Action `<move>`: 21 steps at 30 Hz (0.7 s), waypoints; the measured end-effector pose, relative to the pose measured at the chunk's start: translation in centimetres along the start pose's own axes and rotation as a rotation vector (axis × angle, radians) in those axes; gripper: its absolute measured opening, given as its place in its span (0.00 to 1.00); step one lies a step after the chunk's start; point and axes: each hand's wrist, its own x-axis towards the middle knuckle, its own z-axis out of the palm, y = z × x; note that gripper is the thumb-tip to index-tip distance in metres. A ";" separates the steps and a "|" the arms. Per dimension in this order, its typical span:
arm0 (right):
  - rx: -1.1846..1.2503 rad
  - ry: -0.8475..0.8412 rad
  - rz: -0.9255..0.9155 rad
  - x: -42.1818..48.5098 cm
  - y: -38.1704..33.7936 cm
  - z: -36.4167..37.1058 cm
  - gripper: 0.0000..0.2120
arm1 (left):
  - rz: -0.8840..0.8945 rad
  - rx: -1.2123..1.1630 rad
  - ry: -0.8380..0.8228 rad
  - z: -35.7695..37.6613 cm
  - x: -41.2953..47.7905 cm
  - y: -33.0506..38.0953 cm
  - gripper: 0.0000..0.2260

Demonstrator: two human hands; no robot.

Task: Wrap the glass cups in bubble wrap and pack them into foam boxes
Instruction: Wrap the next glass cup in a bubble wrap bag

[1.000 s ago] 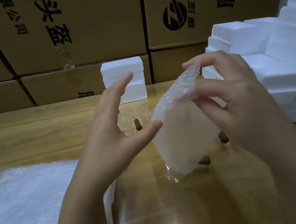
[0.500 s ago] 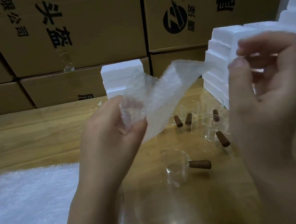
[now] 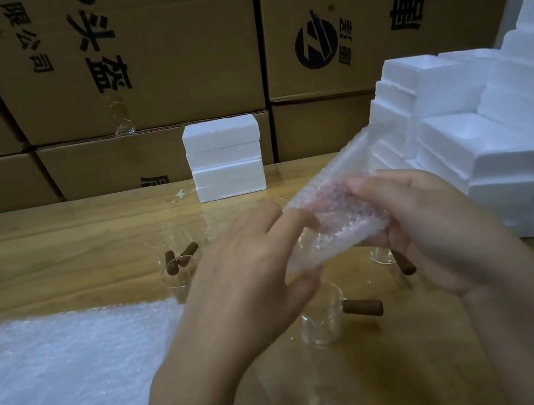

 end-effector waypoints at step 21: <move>-0.734 0.160 -0.368 -0.7 1.5 3.7 0.13 | -0.662 -0.651 0.199 -0.6 0.4 0.5 0.15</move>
